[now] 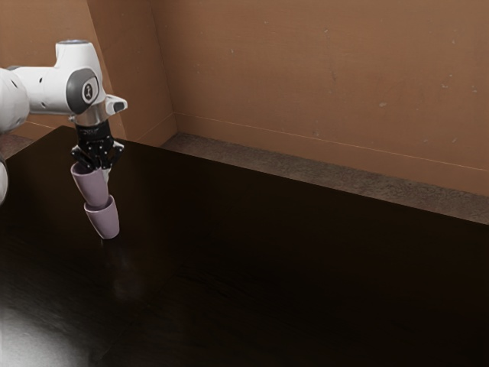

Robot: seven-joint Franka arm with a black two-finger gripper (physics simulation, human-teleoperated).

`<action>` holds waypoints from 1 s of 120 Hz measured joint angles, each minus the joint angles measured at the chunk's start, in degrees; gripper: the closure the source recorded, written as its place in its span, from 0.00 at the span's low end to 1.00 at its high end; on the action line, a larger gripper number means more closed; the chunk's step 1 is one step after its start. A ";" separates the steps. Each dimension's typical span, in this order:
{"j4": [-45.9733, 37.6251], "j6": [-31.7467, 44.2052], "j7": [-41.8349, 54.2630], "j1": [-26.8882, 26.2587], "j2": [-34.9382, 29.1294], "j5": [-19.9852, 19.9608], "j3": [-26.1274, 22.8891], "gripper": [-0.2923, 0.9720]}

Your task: Place the left cup onto the right cup

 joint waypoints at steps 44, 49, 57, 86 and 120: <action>-0.86 0.84 -0.02 0.01 0.06 -0.50 0.00 0.85; -0.89 0.87 -0.03 0.05 0.07 -0.51 0.00 0.85; -0.92 0.91 -0.03 0.08 0.08 -0.52 0.00 0.85; -1.41 1.03 -0.08 0.10 0.26 -0.50 0.01 0.85; -1.44 1.09 -0.15 0.17 0.53 -0.42 0.08 0.85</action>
